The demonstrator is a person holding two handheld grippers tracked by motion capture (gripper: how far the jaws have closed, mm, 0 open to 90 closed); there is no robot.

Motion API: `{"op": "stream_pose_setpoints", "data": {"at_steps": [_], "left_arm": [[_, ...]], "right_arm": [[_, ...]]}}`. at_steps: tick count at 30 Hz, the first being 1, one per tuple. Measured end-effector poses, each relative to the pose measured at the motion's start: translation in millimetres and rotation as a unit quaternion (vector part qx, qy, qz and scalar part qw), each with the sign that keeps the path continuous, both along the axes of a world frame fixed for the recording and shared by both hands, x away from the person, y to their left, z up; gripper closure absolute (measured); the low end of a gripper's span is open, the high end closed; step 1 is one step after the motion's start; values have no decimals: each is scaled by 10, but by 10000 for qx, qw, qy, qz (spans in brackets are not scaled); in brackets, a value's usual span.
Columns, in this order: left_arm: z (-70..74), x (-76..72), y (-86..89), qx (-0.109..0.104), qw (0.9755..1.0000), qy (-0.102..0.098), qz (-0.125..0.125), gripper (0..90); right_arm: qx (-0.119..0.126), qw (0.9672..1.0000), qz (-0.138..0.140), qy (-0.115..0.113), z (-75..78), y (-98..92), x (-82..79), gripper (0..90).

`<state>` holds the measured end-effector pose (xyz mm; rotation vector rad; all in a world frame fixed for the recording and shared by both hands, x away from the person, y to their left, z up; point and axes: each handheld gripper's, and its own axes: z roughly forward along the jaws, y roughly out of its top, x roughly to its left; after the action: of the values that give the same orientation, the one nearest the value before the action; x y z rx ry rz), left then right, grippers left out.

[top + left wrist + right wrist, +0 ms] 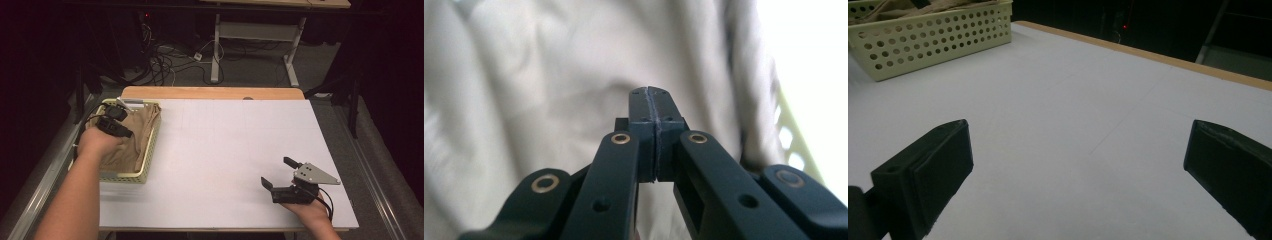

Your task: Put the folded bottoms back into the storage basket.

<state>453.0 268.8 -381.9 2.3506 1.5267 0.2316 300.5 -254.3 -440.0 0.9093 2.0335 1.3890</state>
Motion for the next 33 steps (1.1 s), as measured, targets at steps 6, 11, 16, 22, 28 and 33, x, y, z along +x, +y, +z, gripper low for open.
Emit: {"op": "stream_pose_setpoints", "data": {"at_steps": [6, 11, 16, 22, 28, 33], "left_arm": [[-246, 203, -96, -143, 9999, 23, 6, 874], [-507, 355, -156, -399, 9991, 111, -5, 875], [-702, 444, -163, -669, 9976, 183, 52, 875], [-668, 422, -170, -604, 9981, 145, 2, 871], [-459, 434, -65, -746, 9954, -548, 244, 871], [-446, 563, 9, -929, 9912, -824, 464, 868]], "right_arm": [[40, 10000, -16, 19, -9, -10, -3, 3], [81, 9999, -41, 86, -41, -6, 11, 2], [70, 9999, -42, 102, -50, 4, 8, 2], [78, 9999, -41, 88, -52, 15, 20, 3], [85, 9999, -40, 50, -40, 9, -15, 3], [123, 9999, -73, 79, -48, -7, 14, 3]]}}
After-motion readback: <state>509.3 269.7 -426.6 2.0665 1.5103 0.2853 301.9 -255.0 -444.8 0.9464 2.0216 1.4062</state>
